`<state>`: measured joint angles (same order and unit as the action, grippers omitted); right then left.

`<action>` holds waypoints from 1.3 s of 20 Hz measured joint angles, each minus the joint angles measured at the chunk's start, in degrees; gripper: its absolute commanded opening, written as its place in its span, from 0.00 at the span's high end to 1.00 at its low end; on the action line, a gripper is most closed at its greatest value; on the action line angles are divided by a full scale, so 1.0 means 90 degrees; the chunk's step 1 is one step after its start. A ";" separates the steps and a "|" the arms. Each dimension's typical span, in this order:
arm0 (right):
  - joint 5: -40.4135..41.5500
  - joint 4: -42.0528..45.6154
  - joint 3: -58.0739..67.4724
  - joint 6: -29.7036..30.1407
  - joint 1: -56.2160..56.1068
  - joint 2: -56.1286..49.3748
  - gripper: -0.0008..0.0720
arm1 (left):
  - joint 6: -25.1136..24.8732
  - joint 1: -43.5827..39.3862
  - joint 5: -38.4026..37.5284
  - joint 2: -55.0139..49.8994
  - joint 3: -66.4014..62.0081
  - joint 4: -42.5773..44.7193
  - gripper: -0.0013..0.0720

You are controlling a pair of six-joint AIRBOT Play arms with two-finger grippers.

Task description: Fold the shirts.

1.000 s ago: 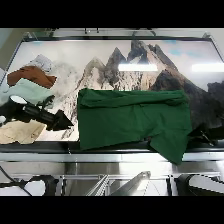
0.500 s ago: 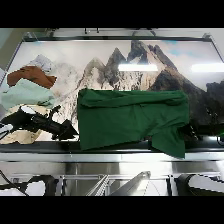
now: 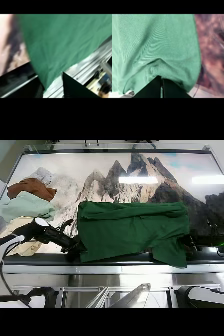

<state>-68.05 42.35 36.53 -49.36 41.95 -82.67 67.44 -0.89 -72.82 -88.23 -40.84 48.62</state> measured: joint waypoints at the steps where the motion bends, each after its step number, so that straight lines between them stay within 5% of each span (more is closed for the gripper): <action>1: -0.0109 0.0002 0.0012 0.0002 0.0002 0.0019 0.95 | -0.0032 -0.0100 -0.0029 -0.0102 -0.0151 0.0041 0.95; 7: -0.1234 -0.0070 0.0389 -0.0209 0.0126 0.0372 0.95 | -0.0294 -0.0012 -0.0117 -0.0165 -0.1387 0.0097 0.95; 13: -0.2637 0.0486 0.1258 -0.2290 0.0663 0.0862 0.95 | -0.0493 0.1292 -0.0988 0.0289 -0.1836 -0.0070 0.95; 16: -0.3038 0.0610 0.1379 -0.2739 0.0746 0.1095 0.95 | -0.0668 0.1659 -0.1188 0.0342 -0.1880 -0.0090 0.95; 20: -0.2812 0.0226 0.1435 -0.2633 0.0612 0.1326 0.95 | -0.0792 0.1756 -0.1188 0.0294 -0.2113 -0.0095 0.95; 26: -0.1110 -0.0855 0.1462 -0.2132 -0.0209 0.1005 0.95 | -0.0658 0.1292 -0.1073 -0.0753 -0.4056 -0.0294 0.95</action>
<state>-78.04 34.65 49.69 -68.55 40.07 -73.63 61.52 10.74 -82.48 -95.00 -77.34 45.98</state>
